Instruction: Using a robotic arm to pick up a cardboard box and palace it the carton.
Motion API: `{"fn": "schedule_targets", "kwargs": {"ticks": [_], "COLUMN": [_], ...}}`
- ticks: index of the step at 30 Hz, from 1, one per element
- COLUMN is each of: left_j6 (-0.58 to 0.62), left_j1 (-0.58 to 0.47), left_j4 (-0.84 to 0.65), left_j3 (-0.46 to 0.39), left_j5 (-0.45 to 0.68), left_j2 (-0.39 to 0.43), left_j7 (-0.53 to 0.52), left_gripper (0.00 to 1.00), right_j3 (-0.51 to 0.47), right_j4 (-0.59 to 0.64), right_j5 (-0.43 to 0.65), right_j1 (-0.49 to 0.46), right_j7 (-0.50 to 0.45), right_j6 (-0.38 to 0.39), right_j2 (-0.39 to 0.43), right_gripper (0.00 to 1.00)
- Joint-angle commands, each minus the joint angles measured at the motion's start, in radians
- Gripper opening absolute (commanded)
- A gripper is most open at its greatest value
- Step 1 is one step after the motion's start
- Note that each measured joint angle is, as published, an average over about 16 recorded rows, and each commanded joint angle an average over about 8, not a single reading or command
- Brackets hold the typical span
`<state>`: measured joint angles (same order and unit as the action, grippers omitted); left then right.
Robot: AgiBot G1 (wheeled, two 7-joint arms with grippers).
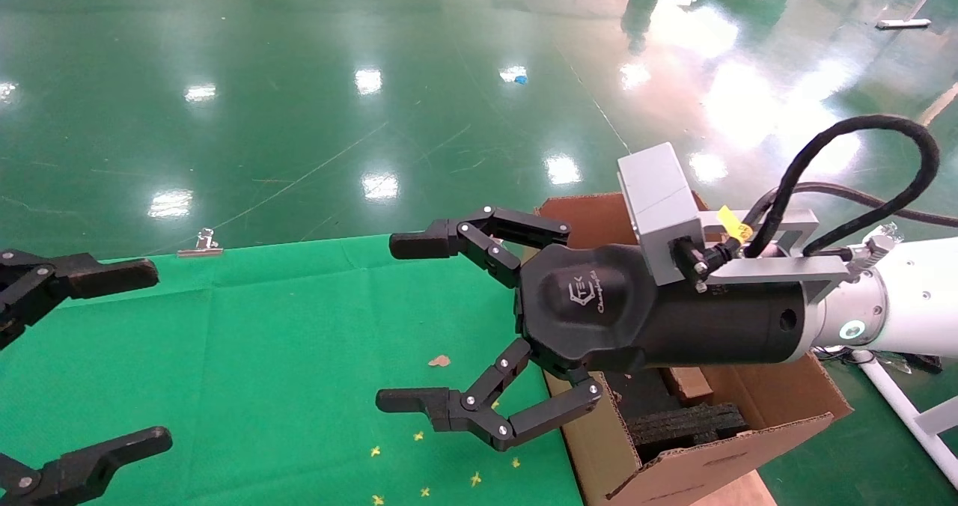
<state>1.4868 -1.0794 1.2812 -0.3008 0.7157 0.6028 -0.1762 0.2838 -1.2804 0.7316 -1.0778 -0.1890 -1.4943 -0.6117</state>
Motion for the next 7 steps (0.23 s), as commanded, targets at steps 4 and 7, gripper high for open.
{"fn": "schedule_targets", "kwargs": {"ticks": [4, 7], "left_j6": [0.000, 0.000], "left_j1": [0.000, 0.000], "left_j4": [0.000, 0.000], "left_j3": [0.000, 0.000], "left_j5": [0.000, 0.000], "left_j2": [0.000, 0.000], "left_j7": [0.000, 0.000], "left_gripper": [1.00, 1.00], "right_j3": [0.000, 0.000], "right_j4": [0.000, 0.000], "right_j5": [0.000, 0.000], "right_j1": [0.000, 0.000], "right_j7": [0.000, 0.000], "right_j6": [0.000, 0.000], "right_j2": [0.000, 0.000], "right_gripper": [1.00, 1.00]}}
